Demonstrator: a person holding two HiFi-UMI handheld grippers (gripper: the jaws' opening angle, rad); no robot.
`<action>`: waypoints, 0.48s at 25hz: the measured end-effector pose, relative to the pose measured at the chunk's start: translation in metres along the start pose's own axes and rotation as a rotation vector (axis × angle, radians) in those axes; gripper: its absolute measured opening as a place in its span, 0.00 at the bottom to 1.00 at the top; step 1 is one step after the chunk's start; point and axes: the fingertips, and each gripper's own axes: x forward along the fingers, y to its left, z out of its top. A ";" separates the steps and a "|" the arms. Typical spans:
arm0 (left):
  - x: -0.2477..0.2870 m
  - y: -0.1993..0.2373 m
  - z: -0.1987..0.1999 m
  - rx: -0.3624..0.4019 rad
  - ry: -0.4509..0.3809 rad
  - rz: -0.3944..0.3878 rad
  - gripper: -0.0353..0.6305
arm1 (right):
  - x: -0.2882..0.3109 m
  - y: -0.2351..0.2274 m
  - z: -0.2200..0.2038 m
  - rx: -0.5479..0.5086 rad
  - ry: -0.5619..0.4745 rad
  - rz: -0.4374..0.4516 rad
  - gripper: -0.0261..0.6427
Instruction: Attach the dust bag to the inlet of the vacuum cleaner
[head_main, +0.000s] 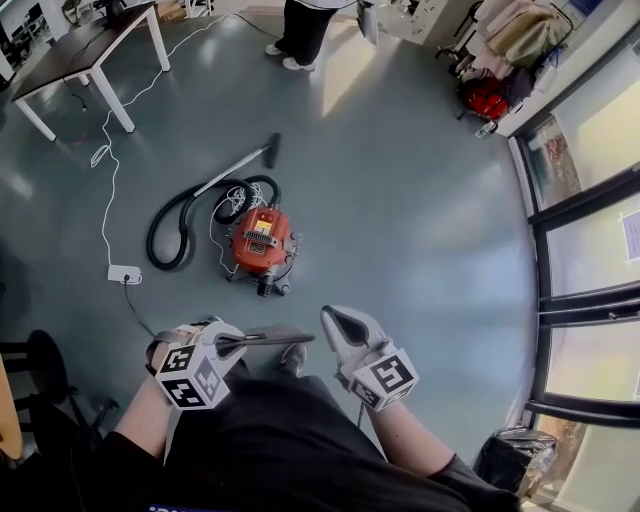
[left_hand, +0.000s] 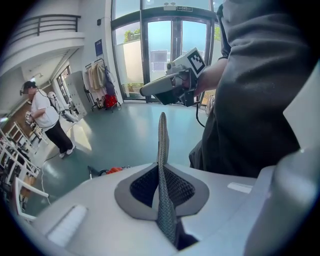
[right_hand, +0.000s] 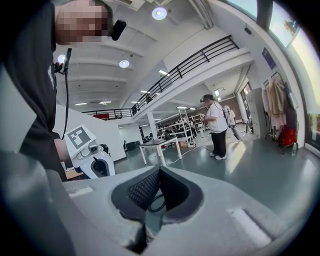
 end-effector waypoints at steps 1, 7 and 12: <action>0.000 0.004 -0.002 0.009 -0.002 -0.005 0.11 | 0.004 0.001 0.001 0.000 0.002 -0.010 0.03; 0.001 0.019 -0.021 0.090 -0.020 -0.074 0.11 | 0.032 0.012 -0.001 0.025 0.031 -0.089 0.03; -0.002 0.045 -0.041 0.141 -0.033 -0.116 0.11 | 0.066 0.018 0.004 0.052 0.034 -0.157 0.03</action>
